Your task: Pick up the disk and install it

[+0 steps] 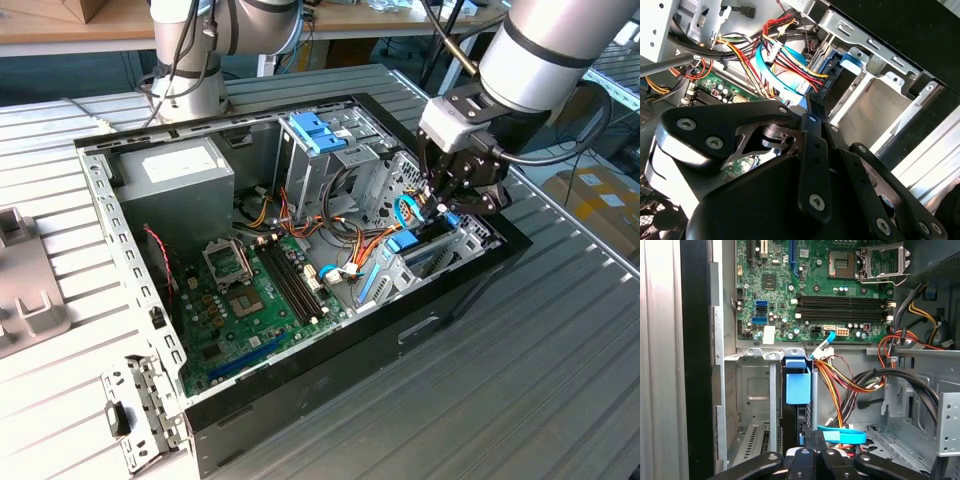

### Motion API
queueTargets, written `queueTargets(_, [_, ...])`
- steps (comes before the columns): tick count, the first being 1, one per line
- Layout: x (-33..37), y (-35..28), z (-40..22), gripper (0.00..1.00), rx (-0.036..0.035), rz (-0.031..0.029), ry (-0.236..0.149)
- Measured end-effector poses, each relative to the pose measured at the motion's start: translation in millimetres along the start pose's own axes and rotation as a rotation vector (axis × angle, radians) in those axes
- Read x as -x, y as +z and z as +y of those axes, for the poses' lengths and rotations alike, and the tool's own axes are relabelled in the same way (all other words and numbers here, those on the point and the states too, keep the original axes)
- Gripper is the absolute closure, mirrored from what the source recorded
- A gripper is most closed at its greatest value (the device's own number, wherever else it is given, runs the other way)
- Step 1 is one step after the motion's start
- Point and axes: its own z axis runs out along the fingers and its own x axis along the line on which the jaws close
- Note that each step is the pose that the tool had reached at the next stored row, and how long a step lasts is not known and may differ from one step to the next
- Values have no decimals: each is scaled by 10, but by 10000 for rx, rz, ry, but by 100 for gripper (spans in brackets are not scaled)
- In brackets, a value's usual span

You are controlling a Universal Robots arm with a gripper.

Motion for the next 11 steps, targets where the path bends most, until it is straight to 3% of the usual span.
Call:
queueTargets(3, [-26,38,2,89,80,-6,7])
queueTargets(7, [-34,64,1,89,112,-4,8])
queueTargets(11, [-35,62,-59,89,119,-15,9])
